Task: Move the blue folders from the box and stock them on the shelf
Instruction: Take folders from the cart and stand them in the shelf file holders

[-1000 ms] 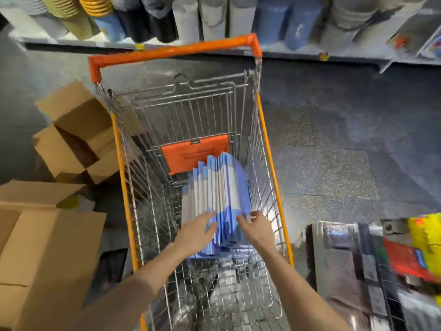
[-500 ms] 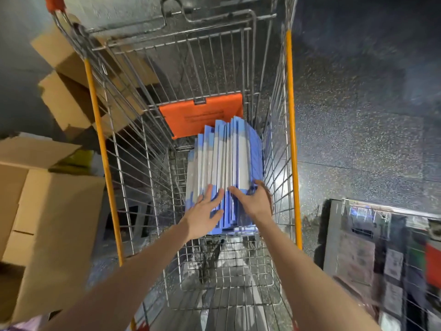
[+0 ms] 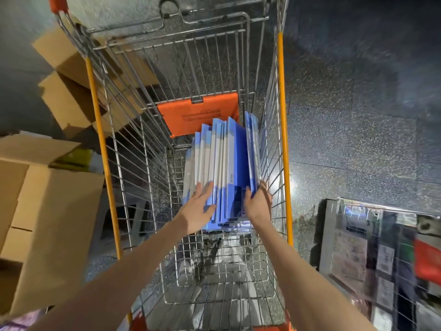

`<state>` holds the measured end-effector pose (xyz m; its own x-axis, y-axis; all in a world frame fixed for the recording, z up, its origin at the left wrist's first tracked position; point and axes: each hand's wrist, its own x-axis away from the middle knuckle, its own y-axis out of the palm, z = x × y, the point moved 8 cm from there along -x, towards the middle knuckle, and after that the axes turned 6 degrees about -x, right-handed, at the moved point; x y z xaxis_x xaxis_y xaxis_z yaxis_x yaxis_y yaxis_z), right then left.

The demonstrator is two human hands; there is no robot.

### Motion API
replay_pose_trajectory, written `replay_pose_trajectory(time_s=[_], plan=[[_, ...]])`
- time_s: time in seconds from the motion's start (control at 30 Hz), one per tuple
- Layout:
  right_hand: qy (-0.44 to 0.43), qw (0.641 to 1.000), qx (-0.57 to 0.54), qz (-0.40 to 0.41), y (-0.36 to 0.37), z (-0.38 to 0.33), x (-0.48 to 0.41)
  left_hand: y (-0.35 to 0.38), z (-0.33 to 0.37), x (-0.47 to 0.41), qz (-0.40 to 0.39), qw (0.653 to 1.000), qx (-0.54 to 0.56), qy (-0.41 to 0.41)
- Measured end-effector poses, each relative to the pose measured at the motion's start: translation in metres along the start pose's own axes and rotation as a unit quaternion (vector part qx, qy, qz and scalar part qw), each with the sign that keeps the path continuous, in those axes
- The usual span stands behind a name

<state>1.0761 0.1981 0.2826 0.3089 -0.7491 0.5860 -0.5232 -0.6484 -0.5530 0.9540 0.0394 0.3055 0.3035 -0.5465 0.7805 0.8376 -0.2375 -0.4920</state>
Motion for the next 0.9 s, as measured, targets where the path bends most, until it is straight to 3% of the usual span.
replay_pose_trajectory(time_s=[0.27, 0.53, 0.67, 0.73, 0.9], plan=[[-0.042, 0.999, 0.005, -0.017, -0.031, -0.028, 0.031, -0.014, 0.023, 0.022, 0.053, 0.996, 0.013, 0.071], [-0.103, 0.995, 0.012, 0.012, -0.053, -0.051, 0.11, -0.061, 0.079, 0.054, 0.101, 0.963, 0.24, 0.07], [-0.13, 0.99, 0.048, 0.029, -0.058, -0.076, 0.165, -0.067, 0.097, 0.083, 0.047, 0.937, 0.34, 0.065], [-0.144, 0.986, 0.075, 0.03, -0.051, -0.088, 0.197, -0.068, 0.099, 0.102, 0.023, 0.923, 0.378, 0.072], [-0.184, 0.971, 0.14, 0.063, -0.043, -0.119, 0.276, -0.086, 0.07, 0.141, 0.078, 0.894, 0.418, 0.14]])
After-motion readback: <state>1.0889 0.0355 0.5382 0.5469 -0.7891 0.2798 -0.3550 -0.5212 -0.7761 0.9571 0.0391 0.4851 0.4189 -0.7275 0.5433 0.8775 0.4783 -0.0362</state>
